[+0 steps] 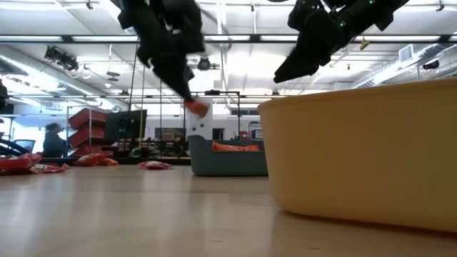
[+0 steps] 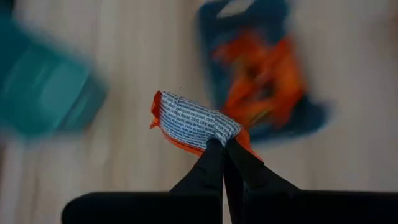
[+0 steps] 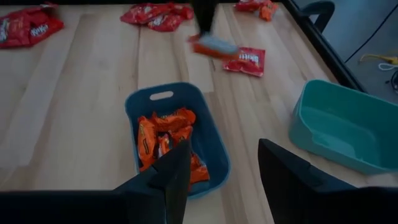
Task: Sort candy
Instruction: Put the orange chocolate into the blue bin
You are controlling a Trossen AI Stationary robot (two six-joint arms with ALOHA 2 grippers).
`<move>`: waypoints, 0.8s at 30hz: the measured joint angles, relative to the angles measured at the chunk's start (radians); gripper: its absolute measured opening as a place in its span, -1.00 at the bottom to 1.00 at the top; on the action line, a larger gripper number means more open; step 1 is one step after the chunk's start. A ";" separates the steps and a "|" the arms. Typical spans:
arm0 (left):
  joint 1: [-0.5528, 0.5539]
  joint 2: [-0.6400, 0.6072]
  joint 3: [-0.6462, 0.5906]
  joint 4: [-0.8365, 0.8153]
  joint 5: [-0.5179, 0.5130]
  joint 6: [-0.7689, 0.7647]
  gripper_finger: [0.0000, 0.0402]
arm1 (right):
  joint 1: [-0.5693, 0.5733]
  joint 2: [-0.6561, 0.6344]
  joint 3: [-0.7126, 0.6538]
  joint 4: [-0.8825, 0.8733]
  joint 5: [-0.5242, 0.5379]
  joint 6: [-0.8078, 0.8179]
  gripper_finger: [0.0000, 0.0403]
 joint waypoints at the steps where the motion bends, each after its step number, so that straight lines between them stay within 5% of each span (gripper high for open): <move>1: -0.023 0.000 0.001 0.027 0.023 0.010 -1.00 | 0.000 -0.003 0.000 0.000 0.000 0.000 -0.15; 13: -0.159 0.103 0.000 0.165 0.085 0.031 -0.95 | -0.001 -0.005 0.000 -0.014 0.000 0.000 -0.15; 24: -0.164 0.126 0.000 0.176 0.069 0.030 -0.47 | -0.002 -0.004 0.000 -0.018 0.000 -0.001 -0.15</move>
